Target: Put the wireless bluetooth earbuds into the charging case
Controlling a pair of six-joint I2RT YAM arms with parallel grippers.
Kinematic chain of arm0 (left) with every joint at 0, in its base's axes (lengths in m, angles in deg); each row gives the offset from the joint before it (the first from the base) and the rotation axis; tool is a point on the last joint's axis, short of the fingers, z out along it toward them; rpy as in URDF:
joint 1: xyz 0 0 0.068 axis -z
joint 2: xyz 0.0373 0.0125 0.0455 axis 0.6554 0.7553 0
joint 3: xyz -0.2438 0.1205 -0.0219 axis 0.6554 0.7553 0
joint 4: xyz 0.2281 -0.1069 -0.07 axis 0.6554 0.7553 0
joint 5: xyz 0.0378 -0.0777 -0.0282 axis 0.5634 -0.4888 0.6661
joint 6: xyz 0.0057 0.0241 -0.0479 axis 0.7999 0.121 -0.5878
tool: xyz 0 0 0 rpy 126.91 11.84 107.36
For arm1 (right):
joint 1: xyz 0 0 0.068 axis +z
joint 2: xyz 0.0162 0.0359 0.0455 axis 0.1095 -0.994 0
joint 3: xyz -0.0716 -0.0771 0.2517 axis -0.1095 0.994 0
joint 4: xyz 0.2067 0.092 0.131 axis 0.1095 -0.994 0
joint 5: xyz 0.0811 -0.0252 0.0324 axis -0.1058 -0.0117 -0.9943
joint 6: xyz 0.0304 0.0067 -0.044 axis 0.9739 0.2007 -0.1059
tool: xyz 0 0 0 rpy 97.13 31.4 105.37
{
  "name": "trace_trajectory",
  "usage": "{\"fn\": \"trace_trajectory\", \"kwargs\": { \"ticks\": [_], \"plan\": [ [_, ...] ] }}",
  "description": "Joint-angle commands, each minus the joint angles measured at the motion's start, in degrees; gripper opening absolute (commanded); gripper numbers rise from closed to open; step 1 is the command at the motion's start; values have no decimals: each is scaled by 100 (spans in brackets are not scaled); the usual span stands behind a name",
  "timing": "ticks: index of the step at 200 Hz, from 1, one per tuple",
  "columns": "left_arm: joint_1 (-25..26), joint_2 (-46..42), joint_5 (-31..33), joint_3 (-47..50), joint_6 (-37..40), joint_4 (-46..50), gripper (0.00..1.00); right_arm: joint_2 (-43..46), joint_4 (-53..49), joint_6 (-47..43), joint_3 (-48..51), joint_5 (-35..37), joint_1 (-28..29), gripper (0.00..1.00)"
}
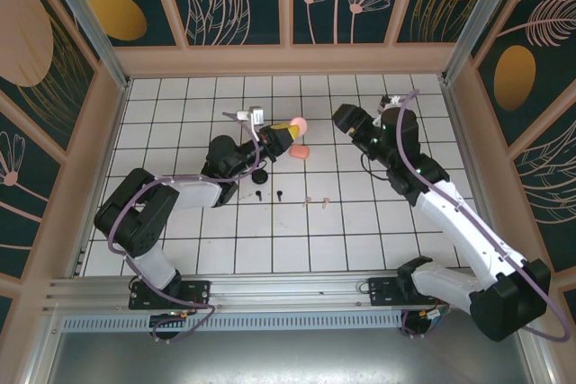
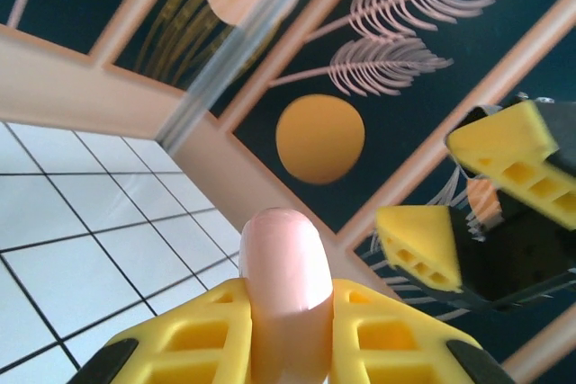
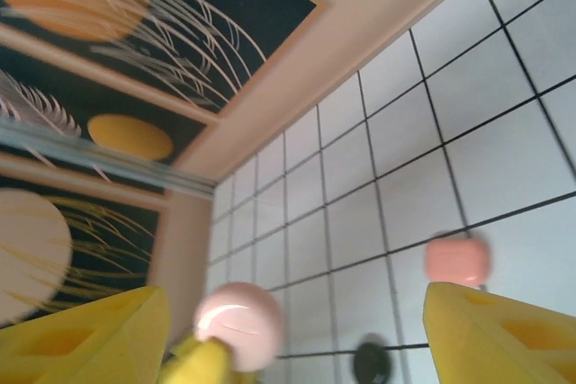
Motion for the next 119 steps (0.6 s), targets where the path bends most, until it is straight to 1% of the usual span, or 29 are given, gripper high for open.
{"fn": "trace_trajectory", "kwargs": {
  "ticks": [1, 28, 69, 92, 119],
  "plan": [
    [-52, -264, -941, -362, 533, 936, 0, 342, 334, -1659, 439, -711, -30, 75],
    [-132, -297, -1676, -509, 662, 1350, 0, 557, 457, -2423, 850, -1291, -30, 75],
    [-196, -242, -2301, -551, 622, 1436, 0, 506, 689, -2811, 1156, -1834, -34, 75],
    [-199, -166, -2536, -612, 573, 1463, 0, 273, 723, -2897, 1085, -2124, -34, 75],
    [-194, -120, -2668, -714, 545, 1530, 0, 3, 744, -2938, 934, -2220, -29, 74]
  ]
}}
